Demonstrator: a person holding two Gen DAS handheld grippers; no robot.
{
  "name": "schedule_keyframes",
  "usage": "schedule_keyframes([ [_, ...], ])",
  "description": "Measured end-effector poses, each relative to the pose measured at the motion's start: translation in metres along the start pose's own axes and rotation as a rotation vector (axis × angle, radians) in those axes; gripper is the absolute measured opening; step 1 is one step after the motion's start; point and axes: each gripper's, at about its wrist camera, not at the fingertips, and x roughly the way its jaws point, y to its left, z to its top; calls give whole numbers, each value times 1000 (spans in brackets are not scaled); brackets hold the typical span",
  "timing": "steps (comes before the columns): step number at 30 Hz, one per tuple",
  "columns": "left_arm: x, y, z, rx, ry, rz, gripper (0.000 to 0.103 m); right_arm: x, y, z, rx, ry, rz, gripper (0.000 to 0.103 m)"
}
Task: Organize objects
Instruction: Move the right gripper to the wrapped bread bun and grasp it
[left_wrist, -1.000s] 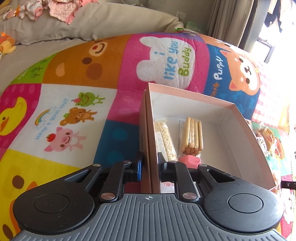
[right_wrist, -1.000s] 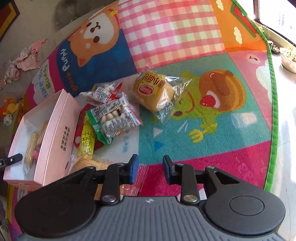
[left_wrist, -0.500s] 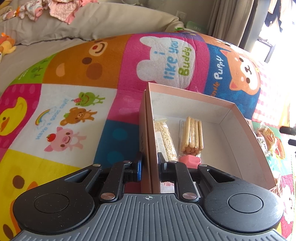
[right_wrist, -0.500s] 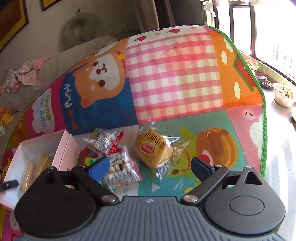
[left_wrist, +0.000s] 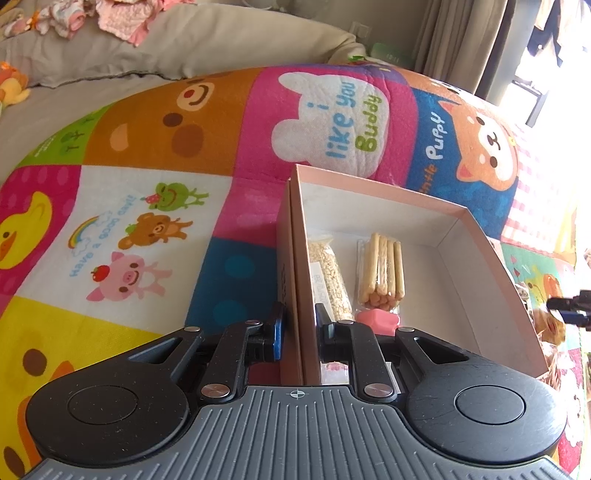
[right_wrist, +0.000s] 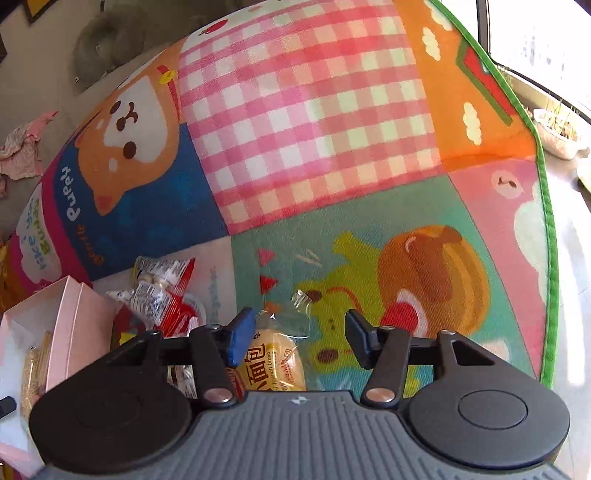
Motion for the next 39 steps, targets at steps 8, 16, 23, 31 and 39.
schedule_keyframes([
  [8,0,-1,0,-5,-3,5,19,-67,-2,-67,-73,-54,6,60],
  [16,-1,-3,0,-4,-4,19,18,-79,23,-82,-87,-104,12,86],
  [23,0,-5,-3,19,8,28,18,-36,61,-107,-251,-45,-72,79],
  [31,0,-6,-4,29,4,28,18,-82,52,-110,-316,-117,-121,66],
  [39,2,-5,-5,30,8,32,18,-139,90,-147,-420,-16,145,66],
])
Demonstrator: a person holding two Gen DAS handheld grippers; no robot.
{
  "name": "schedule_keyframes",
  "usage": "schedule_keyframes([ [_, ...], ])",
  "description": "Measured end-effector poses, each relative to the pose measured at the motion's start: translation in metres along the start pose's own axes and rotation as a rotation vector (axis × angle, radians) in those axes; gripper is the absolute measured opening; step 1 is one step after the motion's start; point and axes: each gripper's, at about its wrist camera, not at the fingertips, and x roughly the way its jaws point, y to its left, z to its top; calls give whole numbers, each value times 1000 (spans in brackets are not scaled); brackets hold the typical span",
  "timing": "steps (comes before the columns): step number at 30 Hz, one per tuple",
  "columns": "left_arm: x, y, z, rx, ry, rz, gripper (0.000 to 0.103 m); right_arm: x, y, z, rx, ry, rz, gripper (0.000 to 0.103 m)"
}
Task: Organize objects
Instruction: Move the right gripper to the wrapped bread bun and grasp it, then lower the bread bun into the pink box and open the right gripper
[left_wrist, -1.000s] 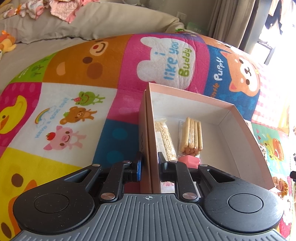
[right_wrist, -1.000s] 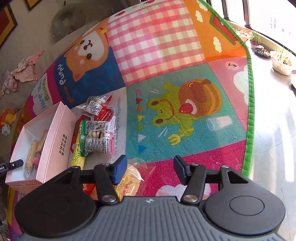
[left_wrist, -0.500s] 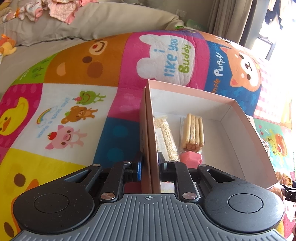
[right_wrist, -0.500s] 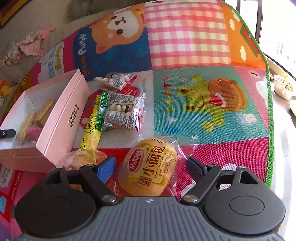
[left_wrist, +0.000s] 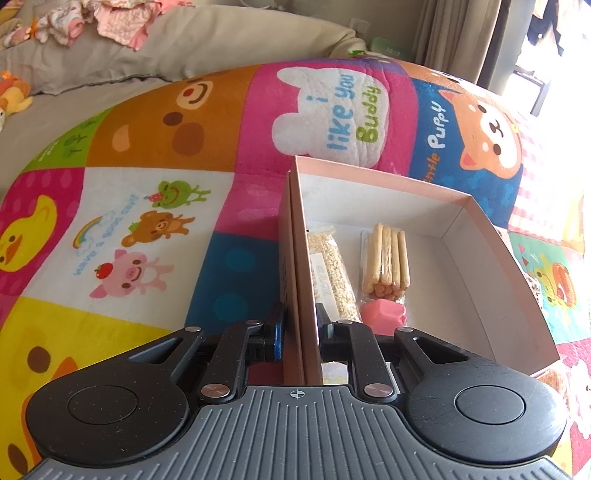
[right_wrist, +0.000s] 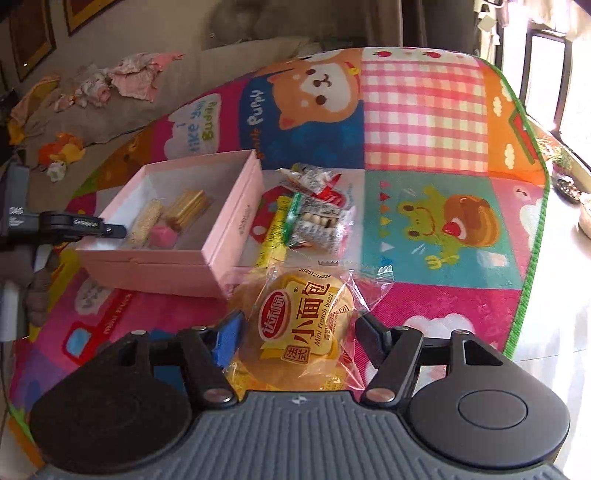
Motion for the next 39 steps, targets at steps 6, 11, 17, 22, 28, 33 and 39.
schedule_keyframes([
  [6,-1,0,-2,17,-1,-5,18,16,62,-17,-100,110,185,66],
  [11,-1,2,-2,4,-6,-19,19,12,88,13,-143,15,227,66],
  [17,-1,6,-2,-5,-11,-36,19,43,98,74,-104,-150,158,66],
  [22,-1,9,-2,-23,-11,-53,20,107,108,104,-52,-112,133,66],
  [28,-1,13,-2,-30,-11,-73,21,153,103,98,90,50,257,70],
  [33,-1,14,-3,-37,-13,-83,21,151,80,93,193,52,308,75],
  [39,-1,14,-3,-41,-14,-86,21,127,80,91,138,0,316,74],
])
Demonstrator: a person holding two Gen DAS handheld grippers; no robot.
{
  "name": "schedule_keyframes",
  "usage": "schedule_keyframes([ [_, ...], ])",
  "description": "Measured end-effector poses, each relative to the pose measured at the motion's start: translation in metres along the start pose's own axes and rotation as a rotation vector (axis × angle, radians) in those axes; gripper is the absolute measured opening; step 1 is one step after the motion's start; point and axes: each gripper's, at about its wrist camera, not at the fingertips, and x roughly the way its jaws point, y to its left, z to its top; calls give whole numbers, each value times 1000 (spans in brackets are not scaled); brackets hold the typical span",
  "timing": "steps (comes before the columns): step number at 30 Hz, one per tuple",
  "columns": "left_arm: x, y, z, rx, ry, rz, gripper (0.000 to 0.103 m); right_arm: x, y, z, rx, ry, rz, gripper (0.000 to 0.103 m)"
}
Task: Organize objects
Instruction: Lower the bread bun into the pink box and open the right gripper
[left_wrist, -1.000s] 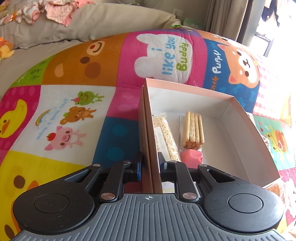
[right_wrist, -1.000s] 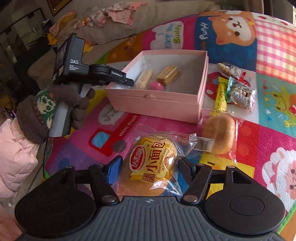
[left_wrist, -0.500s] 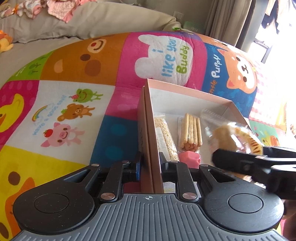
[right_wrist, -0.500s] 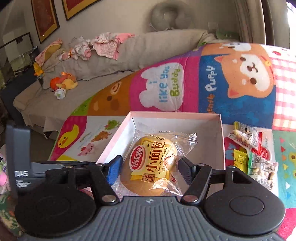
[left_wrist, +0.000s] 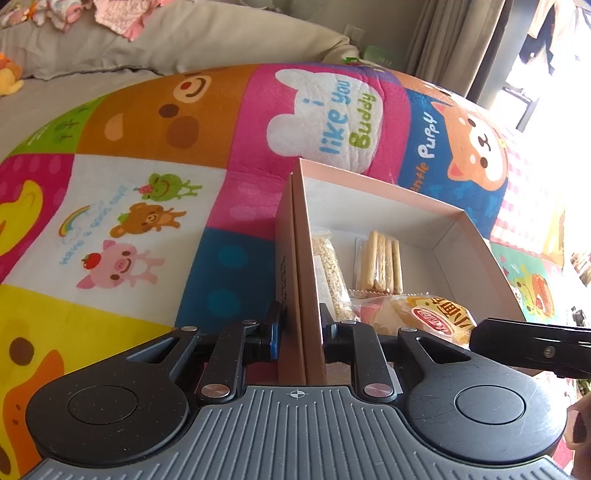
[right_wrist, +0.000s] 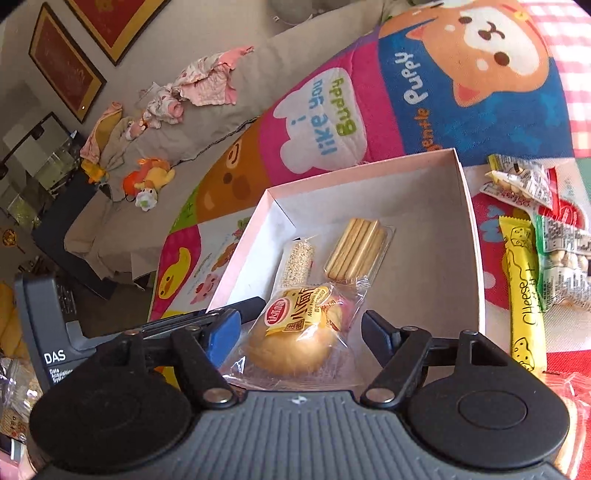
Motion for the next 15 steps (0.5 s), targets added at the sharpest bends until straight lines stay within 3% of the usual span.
schedule_keyframes([
  [5,0,-1,0,4,1,4,21,-25,10,-2,-100,-11,14,71],
  [9,0,-1,-1,-2,1,5,21,-19,18,-10,-182,39,-81,41],
  [15,-1,-1,-1,-1,10,6,21,10,4,-14,-87,69,-62,40],
])
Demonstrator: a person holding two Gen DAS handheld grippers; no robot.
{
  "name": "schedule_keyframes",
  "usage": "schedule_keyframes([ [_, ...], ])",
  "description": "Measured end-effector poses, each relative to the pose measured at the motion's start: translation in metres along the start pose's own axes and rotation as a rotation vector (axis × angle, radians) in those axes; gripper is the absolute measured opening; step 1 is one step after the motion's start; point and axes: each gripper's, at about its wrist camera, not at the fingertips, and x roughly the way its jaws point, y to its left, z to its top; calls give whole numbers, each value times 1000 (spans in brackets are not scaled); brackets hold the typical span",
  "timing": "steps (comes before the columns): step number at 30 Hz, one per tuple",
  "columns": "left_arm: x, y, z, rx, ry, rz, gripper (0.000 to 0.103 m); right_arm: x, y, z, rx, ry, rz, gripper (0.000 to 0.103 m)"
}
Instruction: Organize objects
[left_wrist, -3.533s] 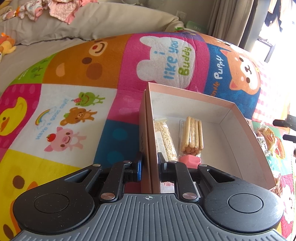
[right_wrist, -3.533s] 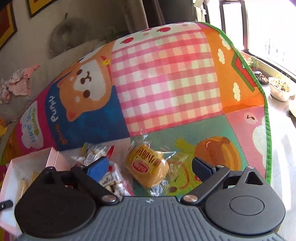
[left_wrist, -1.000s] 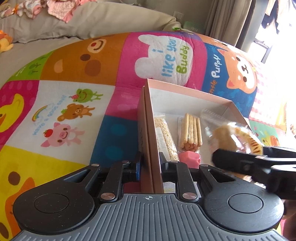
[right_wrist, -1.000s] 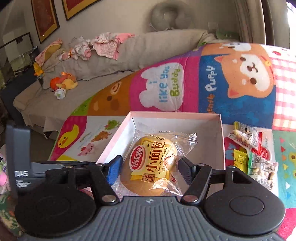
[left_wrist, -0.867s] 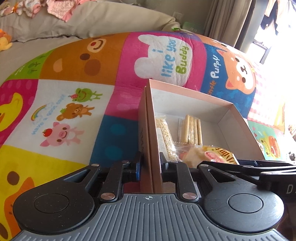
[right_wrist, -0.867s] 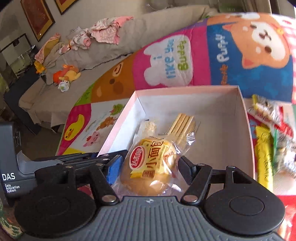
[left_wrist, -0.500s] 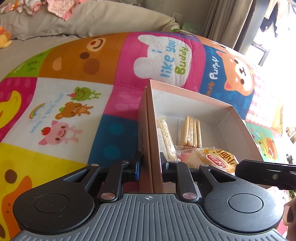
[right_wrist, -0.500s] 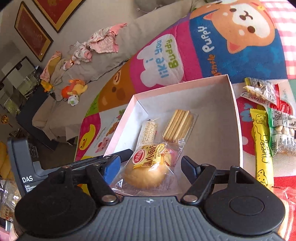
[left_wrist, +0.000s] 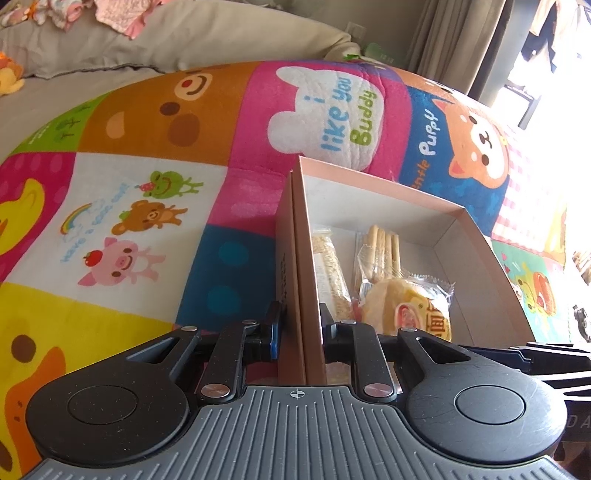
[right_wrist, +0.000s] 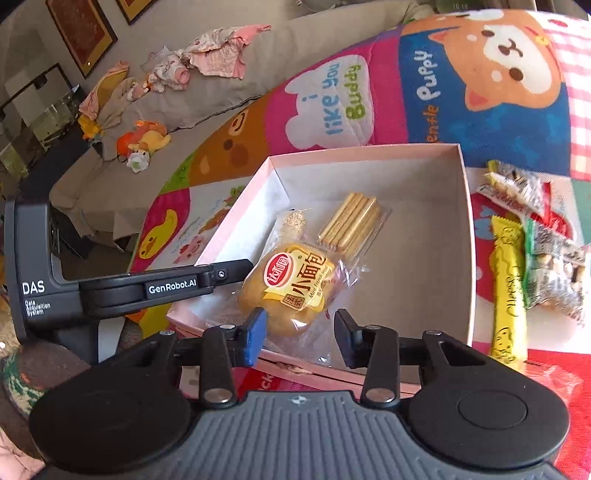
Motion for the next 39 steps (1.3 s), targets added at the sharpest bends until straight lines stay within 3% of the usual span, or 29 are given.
schedule_keyframes([
  [4,0,-1,0,2,0,5,21,-7,4,-2,-30,-20,0,41],
  [7,-1,-1,-1,6,-1,9,21,-31,-1,-1,-55,-79,-18,47],
  [10,-1,-2,-1,10,-4,14,21,-59,-22,9,-45,-167,-109,56],
  [14,-1,-2,-1,8,-5,14,21,-77,-79,37,78,-232,-255,63],
  [19,0,-4,0,15,-1,23,20,-51,-141,79,209,-215,-337,73],
  [21,0,-4,0,20,3,27,20,-29,-155,93,234,-190,-349,83],
  [26,1,-6,2,29,16,35,20,31,-169,121,232,-123,-372,83],
  [30,1,-7,2,22,19,39,19,55,-171,129,196,-74,-389,83],
  [31,1,-7,2,19,18,39,19,57,-170,128,169,-59,-388,82],
  [34,0,-6,1,8,12,37,20,51,-165,117,86,-10,-380,65],
  [39,0,-4,0,-11,7,30,20,22,-163,78,73,24,-334,63],
])
